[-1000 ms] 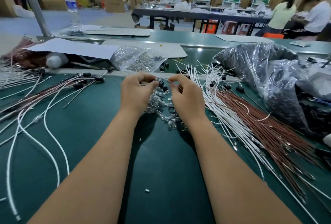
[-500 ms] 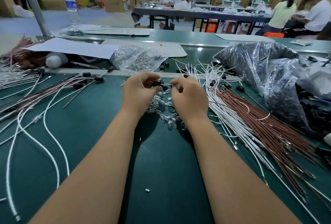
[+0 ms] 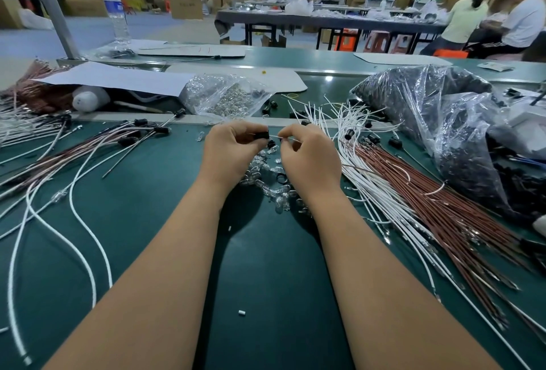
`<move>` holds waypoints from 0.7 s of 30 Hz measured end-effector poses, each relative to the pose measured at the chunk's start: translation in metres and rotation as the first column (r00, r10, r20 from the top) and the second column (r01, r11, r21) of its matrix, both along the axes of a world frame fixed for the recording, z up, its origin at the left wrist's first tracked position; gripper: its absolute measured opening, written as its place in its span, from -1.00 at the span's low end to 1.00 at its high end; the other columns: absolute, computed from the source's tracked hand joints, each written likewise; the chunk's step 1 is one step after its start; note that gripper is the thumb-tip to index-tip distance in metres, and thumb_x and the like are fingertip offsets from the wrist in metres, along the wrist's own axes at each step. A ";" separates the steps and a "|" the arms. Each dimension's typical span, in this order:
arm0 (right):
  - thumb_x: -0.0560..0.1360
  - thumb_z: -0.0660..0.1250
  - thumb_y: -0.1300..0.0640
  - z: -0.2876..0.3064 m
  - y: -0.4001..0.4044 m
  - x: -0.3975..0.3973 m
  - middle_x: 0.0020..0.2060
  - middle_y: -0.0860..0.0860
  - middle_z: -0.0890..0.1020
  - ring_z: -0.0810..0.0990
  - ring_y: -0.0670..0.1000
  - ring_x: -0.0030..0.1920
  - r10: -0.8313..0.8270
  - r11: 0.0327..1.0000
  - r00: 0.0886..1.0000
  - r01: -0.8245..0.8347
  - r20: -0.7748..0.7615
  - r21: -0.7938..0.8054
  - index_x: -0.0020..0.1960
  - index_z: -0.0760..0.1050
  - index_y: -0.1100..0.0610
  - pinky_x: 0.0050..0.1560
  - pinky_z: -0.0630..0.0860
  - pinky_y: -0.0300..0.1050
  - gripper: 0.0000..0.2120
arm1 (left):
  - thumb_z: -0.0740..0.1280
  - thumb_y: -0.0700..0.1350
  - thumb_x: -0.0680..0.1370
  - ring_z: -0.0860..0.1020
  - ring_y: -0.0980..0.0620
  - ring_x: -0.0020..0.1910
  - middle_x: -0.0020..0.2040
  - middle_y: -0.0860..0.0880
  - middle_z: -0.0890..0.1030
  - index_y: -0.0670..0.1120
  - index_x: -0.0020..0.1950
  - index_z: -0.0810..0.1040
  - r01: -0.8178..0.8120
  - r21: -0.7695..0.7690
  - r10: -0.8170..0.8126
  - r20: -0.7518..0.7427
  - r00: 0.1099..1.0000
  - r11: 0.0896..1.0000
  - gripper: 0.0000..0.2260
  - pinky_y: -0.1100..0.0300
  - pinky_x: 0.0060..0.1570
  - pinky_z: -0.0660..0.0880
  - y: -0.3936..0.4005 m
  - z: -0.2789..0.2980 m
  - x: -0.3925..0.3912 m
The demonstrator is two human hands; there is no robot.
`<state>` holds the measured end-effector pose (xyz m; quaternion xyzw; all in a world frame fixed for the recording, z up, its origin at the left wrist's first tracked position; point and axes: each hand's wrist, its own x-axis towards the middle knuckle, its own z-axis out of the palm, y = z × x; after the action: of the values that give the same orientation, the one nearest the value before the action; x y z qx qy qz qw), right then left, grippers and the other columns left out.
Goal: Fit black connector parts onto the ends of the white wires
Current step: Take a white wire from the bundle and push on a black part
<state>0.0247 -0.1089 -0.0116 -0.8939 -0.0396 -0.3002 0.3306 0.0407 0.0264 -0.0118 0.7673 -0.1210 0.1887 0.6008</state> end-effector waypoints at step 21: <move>0.44 0.34 0.41 -0.001 0.003 0.001 -0.22 -0.04 0.56 0.53 -0.09 -0.20 0.203 0.969 0.973 -0.216 0.111 0.124 0.16 0.55 0.15 -0.19 0.42 -0.44 -0.66 | 0.46 -0.14 0.48 0.51 0.11 -0.43 -0.40 -0.04 0.61 -0.19 -0.16 0.66 0.029 -0.150 -0.042 -0.082 0.996 0.988 -0.88 0.27 -0.33 0.53 0.000 0.000 0.000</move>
<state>0.0261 -0.1061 -0.0125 -0.8446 -0.1294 -0.3087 0.4179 0.0408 0.0265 -0.0113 0.7255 -0.0946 0.1538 0.6641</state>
